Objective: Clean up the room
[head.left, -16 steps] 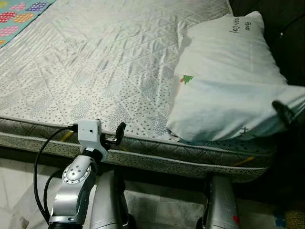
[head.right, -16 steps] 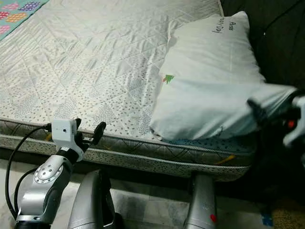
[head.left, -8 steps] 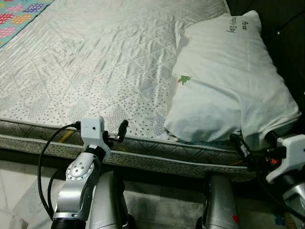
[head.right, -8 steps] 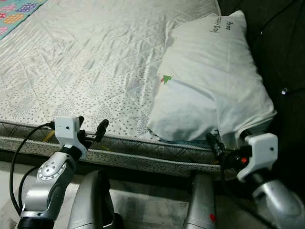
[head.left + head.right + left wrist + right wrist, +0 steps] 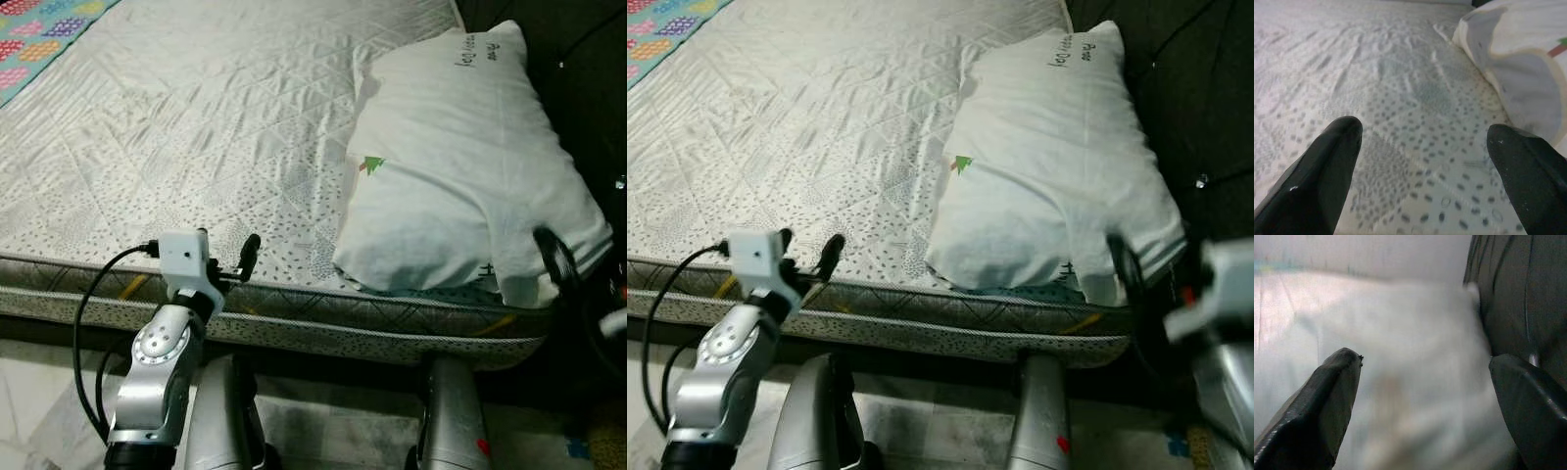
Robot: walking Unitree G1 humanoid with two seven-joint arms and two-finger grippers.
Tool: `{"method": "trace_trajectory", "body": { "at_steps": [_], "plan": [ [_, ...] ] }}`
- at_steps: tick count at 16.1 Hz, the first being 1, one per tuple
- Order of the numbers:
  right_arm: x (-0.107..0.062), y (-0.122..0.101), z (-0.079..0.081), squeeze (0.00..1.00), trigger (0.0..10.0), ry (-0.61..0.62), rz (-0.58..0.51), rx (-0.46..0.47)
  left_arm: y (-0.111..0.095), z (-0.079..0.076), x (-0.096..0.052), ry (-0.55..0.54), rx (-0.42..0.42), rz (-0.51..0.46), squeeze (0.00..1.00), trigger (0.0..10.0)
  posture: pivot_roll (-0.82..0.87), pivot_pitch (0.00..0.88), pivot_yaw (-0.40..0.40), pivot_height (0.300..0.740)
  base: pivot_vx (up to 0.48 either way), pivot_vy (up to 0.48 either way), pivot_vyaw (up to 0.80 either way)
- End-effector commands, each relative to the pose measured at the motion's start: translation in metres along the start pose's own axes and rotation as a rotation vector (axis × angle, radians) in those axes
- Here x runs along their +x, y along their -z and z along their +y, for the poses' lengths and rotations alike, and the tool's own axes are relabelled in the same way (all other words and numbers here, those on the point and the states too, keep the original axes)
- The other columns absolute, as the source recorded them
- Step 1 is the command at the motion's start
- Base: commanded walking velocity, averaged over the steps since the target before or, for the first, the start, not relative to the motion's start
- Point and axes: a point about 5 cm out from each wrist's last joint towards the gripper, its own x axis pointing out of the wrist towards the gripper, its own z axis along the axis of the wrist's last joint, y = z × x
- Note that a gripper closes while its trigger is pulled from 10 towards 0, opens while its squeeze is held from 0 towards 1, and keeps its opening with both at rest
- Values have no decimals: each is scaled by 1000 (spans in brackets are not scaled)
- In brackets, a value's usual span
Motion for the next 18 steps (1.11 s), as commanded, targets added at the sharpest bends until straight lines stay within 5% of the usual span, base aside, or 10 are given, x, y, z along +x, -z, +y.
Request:
{"method": "trace_trajectory", "body": {
  "at_steps": [1, 3, 5, 10, 14, 18],
  "plan": [
    [4, -1, 3, 0, 10000, -1, 1, -9, 2, 6, -3, -24, 11, 6, 0, 10000, -82, 92, 88, 493, 0, 0, 0],
    [22, -14, 14, 0, 10000, -9, -67, 46, 0, 10, -4, -43, 14, -3, 0, 10000, -68, 84, 82, 493, 0, 0, 0],
    [47, -23, 54, 0, 10000, -137, -126, 146, -1, 11, -7, -67, 16, -14, 0, 10000, -34, 61, 69, 493, 0, 0, 0],
    [79, 0, 100, 0, 10000, -154, -55, 240, 0, 14, -8, -135, 22, -20, 0, 10000, 13, 38, 61, 493, 0, 0, 0],
    [115, 22, 140, 0, 10000, -189, 15, 177, -1, 21, -14, -210, 27, -14, 0, 10000, 65, 57, 46, 493, 0, 0, 0],
    [116, 37, 148, 0, 10000, -221, 56, 143, 4, 12, -23, -209, -5, -15, 0, 10000, 80, 66, -18, 493, 0, 0, 0]
  ]
}}
